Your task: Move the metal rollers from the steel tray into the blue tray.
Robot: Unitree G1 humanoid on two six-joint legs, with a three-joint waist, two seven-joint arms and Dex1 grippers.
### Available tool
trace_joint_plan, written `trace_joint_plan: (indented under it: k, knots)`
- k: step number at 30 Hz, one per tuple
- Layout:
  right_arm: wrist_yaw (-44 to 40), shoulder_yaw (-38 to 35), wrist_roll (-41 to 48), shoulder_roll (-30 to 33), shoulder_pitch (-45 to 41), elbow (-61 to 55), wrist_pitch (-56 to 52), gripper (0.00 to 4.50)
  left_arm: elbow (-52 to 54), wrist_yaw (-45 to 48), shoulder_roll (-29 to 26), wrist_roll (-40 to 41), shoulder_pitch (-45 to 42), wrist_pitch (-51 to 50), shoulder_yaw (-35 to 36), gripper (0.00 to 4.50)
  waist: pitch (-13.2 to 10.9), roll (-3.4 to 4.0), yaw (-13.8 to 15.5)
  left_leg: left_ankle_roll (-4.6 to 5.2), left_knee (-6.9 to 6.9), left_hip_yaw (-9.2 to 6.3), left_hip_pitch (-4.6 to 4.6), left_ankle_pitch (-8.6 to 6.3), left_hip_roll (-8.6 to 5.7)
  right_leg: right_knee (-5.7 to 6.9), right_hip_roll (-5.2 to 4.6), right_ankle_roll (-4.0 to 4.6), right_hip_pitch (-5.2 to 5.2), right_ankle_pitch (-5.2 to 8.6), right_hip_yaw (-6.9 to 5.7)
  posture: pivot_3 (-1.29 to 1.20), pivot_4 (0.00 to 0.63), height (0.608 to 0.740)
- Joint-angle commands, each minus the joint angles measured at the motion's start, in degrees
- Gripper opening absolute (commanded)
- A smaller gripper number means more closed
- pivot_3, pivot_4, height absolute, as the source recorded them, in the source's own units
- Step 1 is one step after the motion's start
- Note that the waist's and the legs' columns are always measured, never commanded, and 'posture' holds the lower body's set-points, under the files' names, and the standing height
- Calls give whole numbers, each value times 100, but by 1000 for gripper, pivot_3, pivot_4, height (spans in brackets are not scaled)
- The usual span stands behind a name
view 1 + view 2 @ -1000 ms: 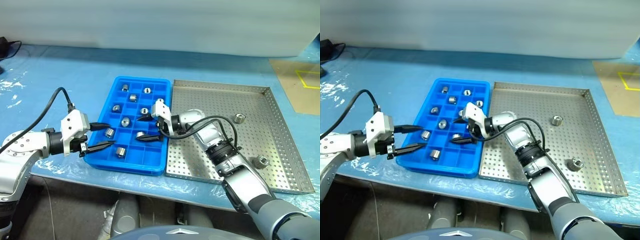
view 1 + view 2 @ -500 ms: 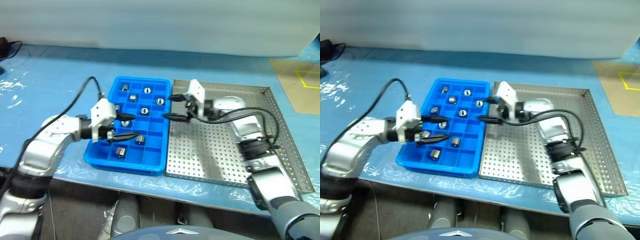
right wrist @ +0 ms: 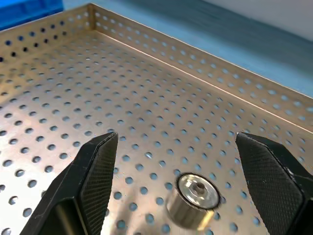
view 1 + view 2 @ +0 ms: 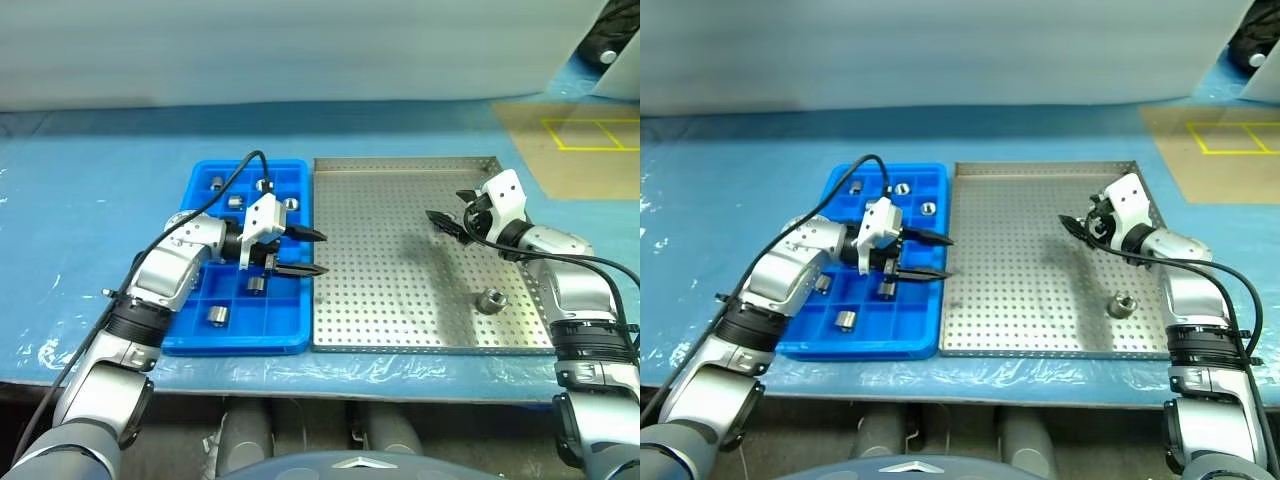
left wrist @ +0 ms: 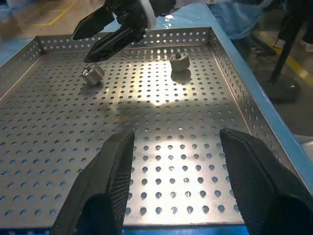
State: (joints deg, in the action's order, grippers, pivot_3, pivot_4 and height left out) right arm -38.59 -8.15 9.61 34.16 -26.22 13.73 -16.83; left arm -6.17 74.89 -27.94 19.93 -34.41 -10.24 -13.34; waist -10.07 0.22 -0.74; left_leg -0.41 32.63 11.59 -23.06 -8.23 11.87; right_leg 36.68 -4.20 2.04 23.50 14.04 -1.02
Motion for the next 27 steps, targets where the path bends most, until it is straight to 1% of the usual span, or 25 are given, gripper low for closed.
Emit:
trace_joint_plan:
  k: [1, 10, 20, 21, 22, 24, 26, 27]
  knots:
    - [299, -79, -128, -49, -253, 489, 408, 3937, 37, 128, -70, -9, -78, 103, 67, 2937, 0, 0, -12, 2, 2, 0, -1, -1, 0, 0, 0, 0, 0, 0, 0, -289, 150, 740]
    - [332, 183, -325, -233, -590, 1885, 1039, 3937, 217, 38, -198, -20, 148, 48, 153, 2937, -1, 1, 4, 22, 16, 4, -7, -14, -1, -5, -2, 1, -9, 0, -2, -241, 150, 740]
    - [364, 366, -533, -333, -798, 2779, 1568, 3937, 371, -56, -312, -51, 362, 68, 177, 2937, -1, 3, 35, 22, 17, 7, -7, -14, 1, -4, -4, 1, -11, 1, -5, -211, 150, 740]
    - [383, 364, -542, -334, -807, 2821, 1617, 3571, 399, -58, -323, -50, 379, 59, 178, 2937, -1, 3, 35, 22, 17, 7, -7, -14, 1, -4, -4, 1, -11, 1, -5, -211, 150, 740]
    - [396, 365, -548, -336, -815, 2851, 1646, 3430, 425, -58, -336, -46, 394, 49, 181, 2937, -1, 3, 38, 22, 17, 7, -7, -14, 1, -4, -4, 1, -11, 1, -5, -210, 150, 740]
    - [445, 396, -613, -320, -823, 2920, 1701, 2844, 468, -68, -360, -45, 407, 21, 183, 2937, -1, 3, 49, 22, 17, 8, -6, -14, 0, -4, -4, 1, -12, 1, -5, -209, 150, 740]
    - [368, 370, -561, -333, -826, 2938, 1704, 2844, 510, -77, -380, -39, 409, -10, 184, 2937, -1, 3, 57, 21, 17, 9, -5, -14, 0, -4, -5, 1, -13, 1, -5, -208, 150, 740]
    - [301, 343, -510, -343, -812, 2894, 1713, 2478, 538, -83, -390, -30, 400, -41, 185, 2937, -1, 3, 57, 21, 18, 9, -4, -14, 0, -4, -5, 1, -14, 1, -5, -208, 150, 740]
